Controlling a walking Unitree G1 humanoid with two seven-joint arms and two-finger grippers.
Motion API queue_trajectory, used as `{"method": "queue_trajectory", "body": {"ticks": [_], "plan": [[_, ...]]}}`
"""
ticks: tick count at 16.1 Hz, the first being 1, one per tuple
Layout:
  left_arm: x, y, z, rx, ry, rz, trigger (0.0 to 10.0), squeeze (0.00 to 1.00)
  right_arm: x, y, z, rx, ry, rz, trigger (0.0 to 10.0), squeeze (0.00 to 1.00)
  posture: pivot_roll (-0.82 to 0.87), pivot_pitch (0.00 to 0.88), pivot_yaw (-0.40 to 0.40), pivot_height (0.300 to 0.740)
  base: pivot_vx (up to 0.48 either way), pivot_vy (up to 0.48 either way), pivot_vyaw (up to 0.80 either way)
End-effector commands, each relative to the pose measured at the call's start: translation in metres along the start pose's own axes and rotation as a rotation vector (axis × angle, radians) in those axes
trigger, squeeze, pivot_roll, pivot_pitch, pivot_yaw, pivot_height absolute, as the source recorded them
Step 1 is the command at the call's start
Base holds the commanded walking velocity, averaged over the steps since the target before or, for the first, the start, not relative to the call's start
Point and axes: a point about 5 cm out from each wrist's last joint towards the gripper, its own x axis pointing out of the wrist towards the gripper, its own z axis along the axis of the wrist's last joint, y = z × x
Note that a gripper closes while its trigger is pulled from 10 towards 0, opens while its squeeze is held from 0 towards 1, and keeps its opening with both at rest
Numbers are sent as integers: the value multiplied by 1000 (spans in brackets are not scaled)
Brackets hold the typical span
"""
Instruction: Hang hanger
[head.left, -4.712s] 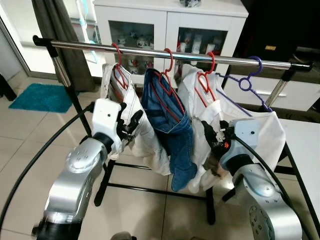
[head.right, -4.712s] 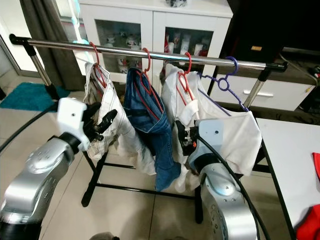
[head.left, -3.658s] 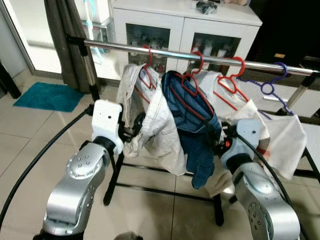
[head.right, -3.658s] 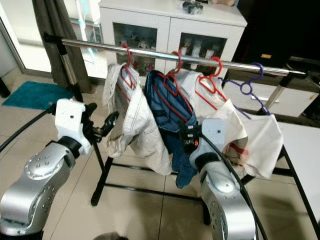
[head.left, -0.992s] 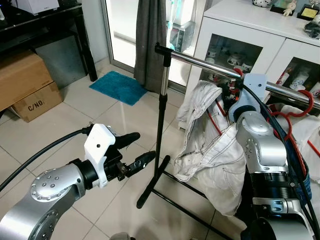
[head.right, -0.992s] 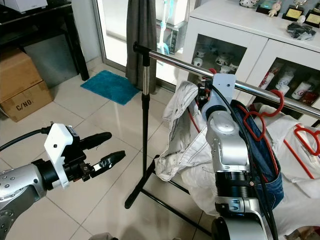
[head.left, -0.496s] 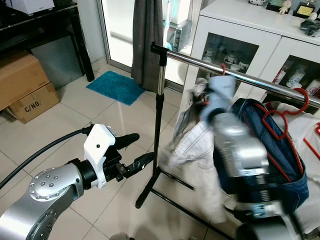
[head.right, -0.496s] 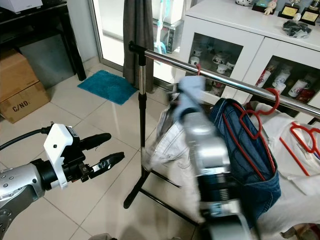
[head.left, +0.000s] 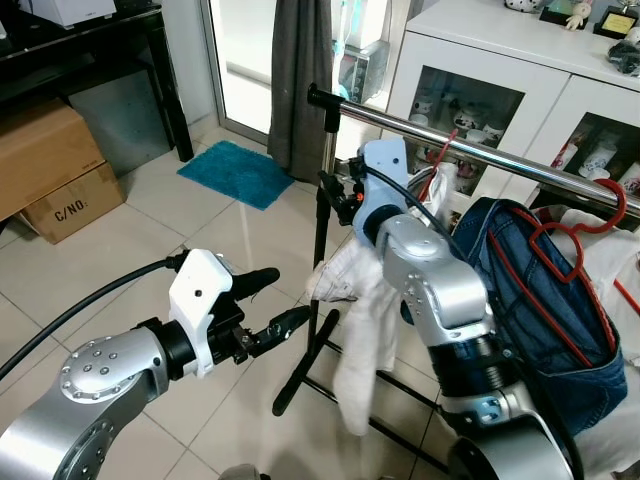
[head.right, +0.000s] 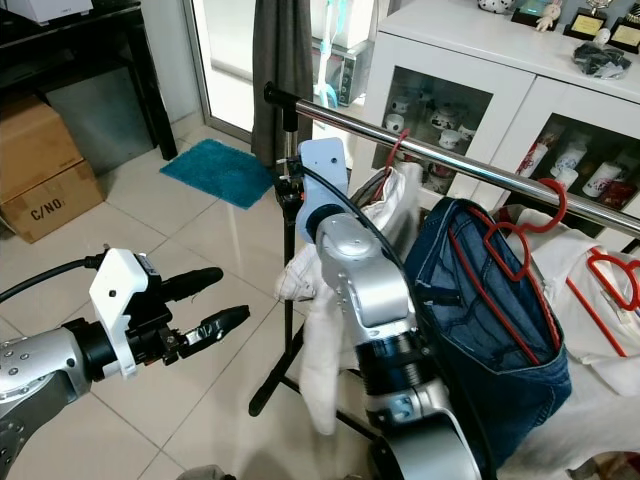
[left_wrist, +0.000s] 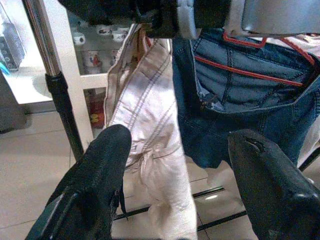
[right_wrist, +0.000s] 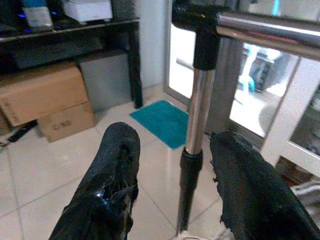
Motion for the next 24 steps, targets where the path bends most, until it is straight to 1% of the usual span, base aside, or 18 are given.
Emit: {"method": "queue_trajectory", "body": {"ticks": [1,2,4,5,8,9,11,12,13,14,16,17,18,19,20,21,23,24], "plan": [[2,-3,2,0,-24,8,10000,0,-12,-1,7,26,-35,54,10000,0,134,15,-44,740,0,0,0],[4,-4,2,-7,-36,25,10000,0,-19,-2,9,31,-53,69,10000,0,130,10,-46,740,0,0,0],[15,7,-1,-38,-61,179,10000,0,-49,-15,14,99,-139,56,10000,0,115,0,-37,740,0,0,0],[17,8,-1,-37,-68,196,10000,0,-55,-18,13,106,-144,43,10000,0,111,0,-34,740,0,0,0],[30,10,-5,-53,-105,306,10000,0,-100,-34,-6,117,-133,-67,10000,0,61,0,-14,740,0,0,0],[31,11,-7,-56,-108,330,10000,0,-108,-37,-11,110,-119,-101,10000,0,46,0,-12,740,0,0,0],[32,11,-10,-45,-101,347,10000,0,-115,-40,-18,80,-94,-141,10000,0,40,0,-12,740,0,0,0],[34,8,-12,-31,-102,323,10000,0,-120,-45,-23,71,-81,-193,10000,0,39,0,-28,740,0,0,0],[35,7,-11,-25,-114,307,10000,0,-117,-48,-26,69,-76,-224,10000,0,44,0,-41,740,0,0,0],[34,10,-10,-23,-124,337,10000,0,-117,-49,-25,80,-76,-229,10000,0,53,0,-49,740,0,0,0],[33,17,-10,-72,-141,430,10000,0,-117,-51,-24,77,-84,-218,10000,0,60,0,-54,740,0,0,0],[34,18,-7,-82,-150,439,10000,0,-118,-55,-22,74,-91,-228,10000,0,62,0,-44,740,0,-270,0],[45,24,8,-101,-215,418,10000,0,-118,-71,-10,97,-156,-282,10000,0,46,0,-35,740,0,-480,0],[48,26,8,-104,-226,411,10000,0,-116,-73,-11,109,-169,-287,10000,0,46,0,-35,740,0,-480,0],[52,25,7,-21,-182,366,10000,0,-116,-76,-16,63,-129,-326,10000,0,53,0,-25,740,0,-480,0],[51,23,6,-5,-157,361,10000,0,-118,-77,-16,84,-138,-328,10000,0,63,0,-16,740,0,-480,0],[45,24,3,-71,-166,422,10000,0,-118,-77,-18,75,-108,-315,10000,0,56,0,-22,740,0,-480,0],[44,23,3,-68,-170,440,10000,0,-115,-77,-20,70,-92,-297,10000,0,68,0,-46,740,0,-480,0]]}}
